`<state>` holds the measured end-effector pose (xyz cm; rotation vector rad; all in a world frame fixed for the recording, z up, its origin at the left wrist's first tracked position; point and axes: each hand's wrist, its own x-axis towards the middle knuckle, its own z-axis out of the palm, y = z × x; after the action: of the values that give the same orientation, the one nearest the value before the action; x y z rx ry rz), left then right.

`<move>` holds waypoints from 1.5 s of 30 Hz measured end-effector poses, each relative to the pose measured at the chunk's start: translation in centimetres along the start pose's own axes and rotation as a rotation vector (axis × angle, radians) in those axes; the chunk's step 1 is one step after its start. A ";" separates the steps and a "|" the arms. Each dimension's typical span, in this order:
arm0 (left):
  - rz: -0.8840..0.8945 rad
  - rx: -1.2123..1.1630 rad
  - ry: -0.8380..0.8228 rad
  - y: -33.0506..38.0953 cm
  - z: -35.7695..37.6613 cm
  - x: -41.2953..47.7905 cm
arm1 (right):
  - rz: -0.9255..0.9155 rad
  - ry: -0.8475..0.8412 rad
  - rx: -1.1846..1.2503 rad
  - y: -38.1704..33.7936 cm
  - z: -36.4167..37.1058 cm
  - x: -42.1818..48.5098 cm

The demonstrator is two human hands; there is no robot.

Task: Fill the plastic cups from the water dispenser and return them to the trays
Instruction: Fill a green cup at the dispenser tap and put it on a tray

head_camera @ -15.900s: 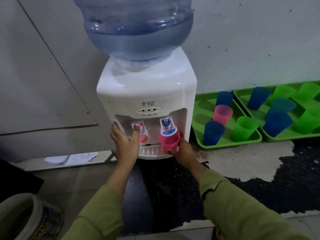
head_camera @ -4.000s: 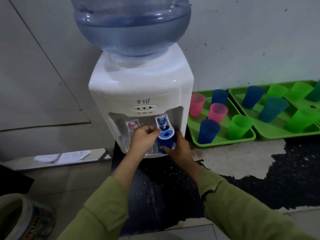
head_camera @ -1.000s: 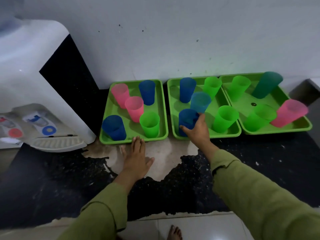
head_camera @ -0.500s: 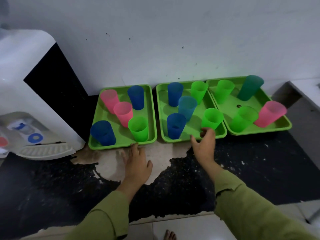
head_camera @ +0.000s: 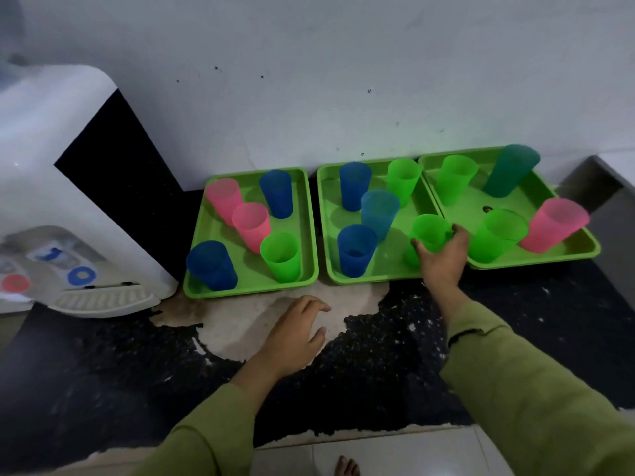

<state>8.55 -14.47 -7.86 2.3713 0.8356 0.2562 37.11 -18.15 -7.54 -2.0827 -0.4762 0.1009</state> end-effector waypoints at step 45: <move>-0.347 -0.499 0.465 -25.5 -19.5 -19.1 | -0.335 -0.623 0.201 -24.0 17.5 -34.5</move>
<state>-26.37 -1.26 -7.29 1.6888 1.2130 0.7883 -6.21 -5.85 -0.83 -1.7204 -1.1326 0.5832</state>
